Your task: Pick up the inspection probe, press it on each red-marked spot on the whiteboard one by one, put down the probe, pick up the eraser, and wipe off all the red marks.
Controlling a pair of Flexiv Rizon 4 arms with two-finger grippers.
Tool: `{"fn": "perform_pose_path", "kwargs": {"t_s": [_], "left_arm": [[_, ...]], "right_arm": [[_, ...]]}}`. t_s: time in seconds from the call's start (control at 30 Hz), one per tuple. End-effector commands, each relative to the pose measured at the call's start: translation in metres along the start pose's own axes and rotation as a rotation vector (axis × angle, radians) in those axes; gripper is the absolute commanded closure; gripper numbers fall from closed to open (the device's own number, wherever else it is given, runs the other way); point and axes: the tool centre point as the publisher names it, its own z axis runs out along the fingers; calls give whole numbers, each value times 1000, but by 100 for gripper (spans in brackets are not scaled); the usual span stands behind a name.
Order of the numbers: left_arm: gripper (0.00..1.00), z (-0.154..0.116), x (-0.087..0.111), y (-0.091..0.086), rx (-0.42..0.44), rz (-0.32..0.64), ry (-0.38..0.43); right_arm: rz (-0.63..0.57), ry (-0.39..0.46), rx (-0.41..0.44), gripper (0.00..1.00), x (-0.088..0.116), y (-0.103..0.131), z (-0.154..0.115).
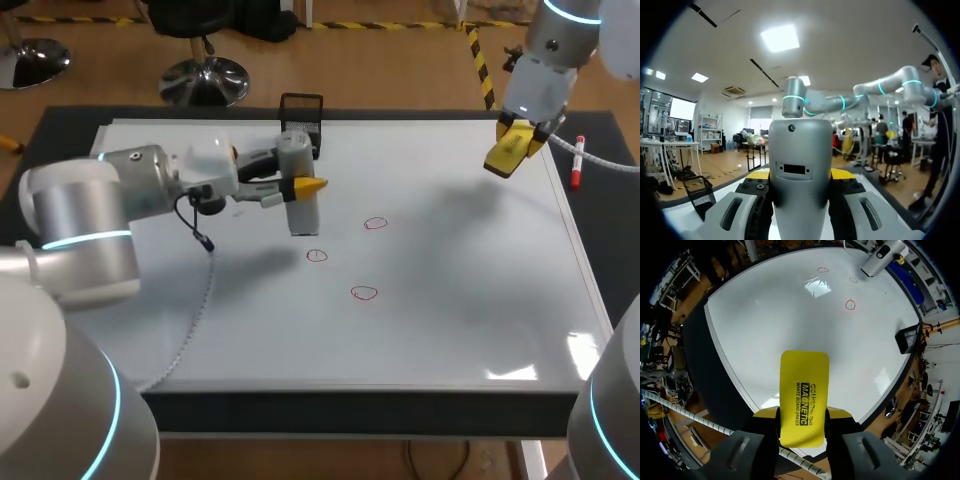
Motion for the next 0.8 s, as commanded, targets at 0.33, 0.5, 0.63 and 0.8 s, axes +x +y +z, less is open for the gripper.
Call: {"fn": "perform_pose_path", "kwargs": {"t_s": [0.33,0.5,0.63,0.8], "left_arm": [[100,8,2,28,16,-35,29],[100,8,5,35,14,-47,32],[100,9,7,39,18,-53,42],[100,10,10,42,17,-55,51]], "right_arm": [[-2,3,2,100,0,0,-1],[-2,3,2,100,0,0,-1],[-2,3,2,100,0,0,-1],[-2,3,2,100,0,0,-1]]}}
